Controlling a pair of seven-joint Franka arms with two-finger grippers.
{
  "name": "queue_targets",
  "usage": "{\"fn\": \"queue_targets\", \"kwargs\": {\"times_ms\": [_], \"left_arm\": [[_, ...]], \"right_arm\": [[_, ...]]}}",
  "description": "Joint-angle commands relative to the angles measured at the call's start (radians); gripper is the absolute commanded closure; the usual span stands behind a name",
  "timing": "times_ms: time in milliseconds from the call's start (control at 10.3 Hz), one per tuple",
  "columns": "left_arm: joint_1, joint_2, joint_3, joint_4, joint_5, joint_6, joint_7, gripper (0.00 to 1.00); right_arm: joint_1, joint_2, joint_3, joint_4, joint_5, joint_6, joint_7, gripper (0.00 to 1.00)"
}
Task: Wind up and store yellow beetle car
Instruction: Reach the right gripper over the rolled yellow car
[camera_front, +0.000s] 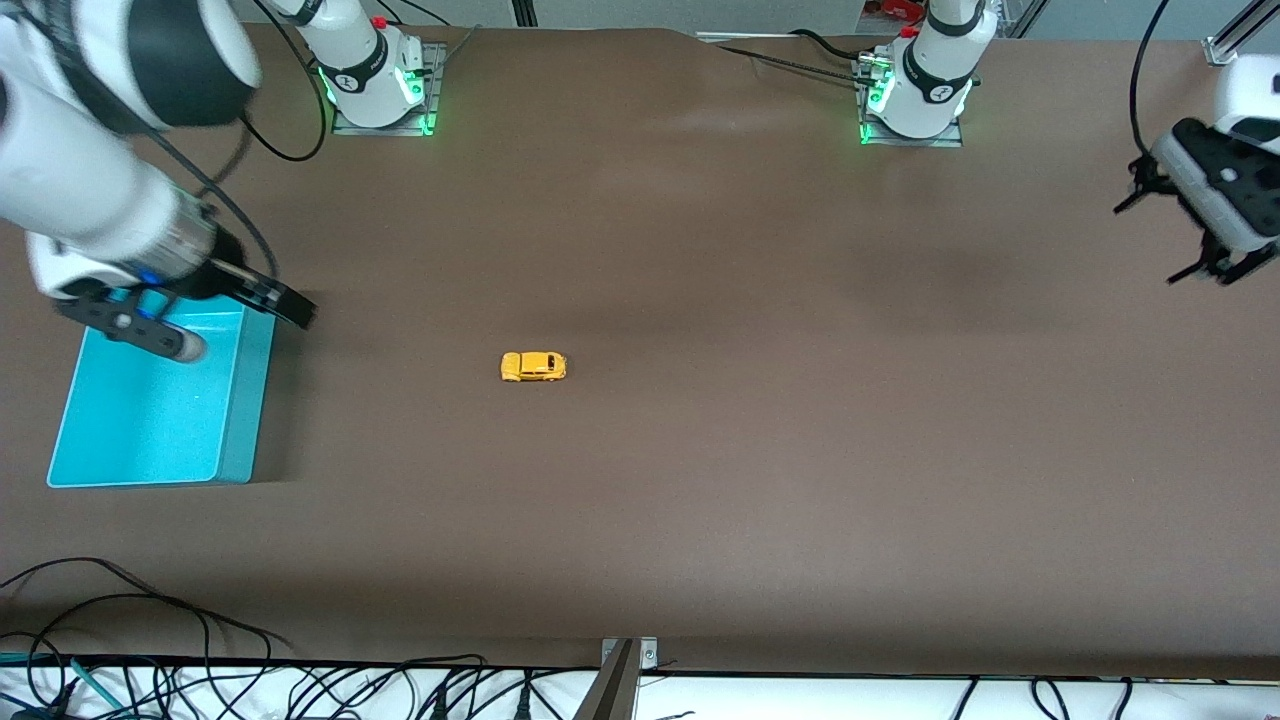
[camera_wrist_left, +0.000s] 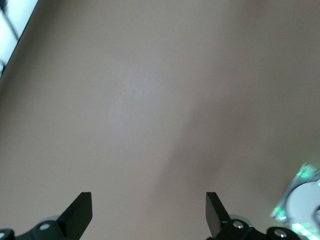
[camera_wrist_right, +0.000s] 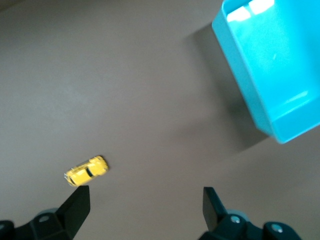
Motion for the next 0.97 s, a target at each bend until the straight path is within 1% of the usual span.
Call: {"fn": "queue_targets", "kwargs": {"times_ms": [0, 97, 194, 290, 387, 484, 581, 774, 871], "left_arm": [[-0.009, 0.011, -0.068, 0.128, 0.069, -0.155, -0.388, 0.0], [-0.009, 0.009, -0.093, 0.145, 0.07, -0.204, -0.54, 0.0], [-0.009, 0.006, -0.11, 0.148, 0.067, -0.226, -0.648, 0.0], [-0.007, 0.001, -0.11, 0.148, 0.057, -0.228, -0.724, 0.0], [-0.007, -0.002, -0.112, 0.149, 0.052, -0.229, -0.761, 0.0], [-0.007, -0.002, -0.115, 0.15, 0.052, -0.228, -0.766, 0.0], [-0.007, -0.002, -0.113, 0.153, 0.052, -0.228, -0.764, 0.0], [-0.004, 0.006, -0.109, 0.169, 0.037, -0.228, -0.769, 0.0], [-0.004, 0.004, -0.112, 0.169, 0.035, -0.228, -0.783, 0.0]], "right_arm": [[0.087, 0.057, -0.005, 0.0, -0.006, 0.032, 0.312, 0.0], [0.122, 0.089, -0.005, -0.001, -0.002, 0.066, 0.438, 0.0], [0.164, 0.135, -0.005, -0.003, -0.002, 0.112, 0.584, 0.0], [0.2, 0.178, -0.005, -0.003, -0.005, 0.162, 0.734, 0.0], [0.219, 0.219, -0.005, -0.003, 0.001, 0.211, 0.855, 0.0], [0.234, 0.264, -0.005, -0.003, 0.006, 0.274, 1.002, 0.0], [0.268, 0.307, -0.005, -0.001, 0.001, 0.32, 1.107, 0.0], [0.288, 0.374, -0.005, -0.001, 0.003, 0.399, 1.229, 0.0], [0.3, 0.413, -0.006, -0.001, 0.001, 0.425, 1.258, 0.0]]}}
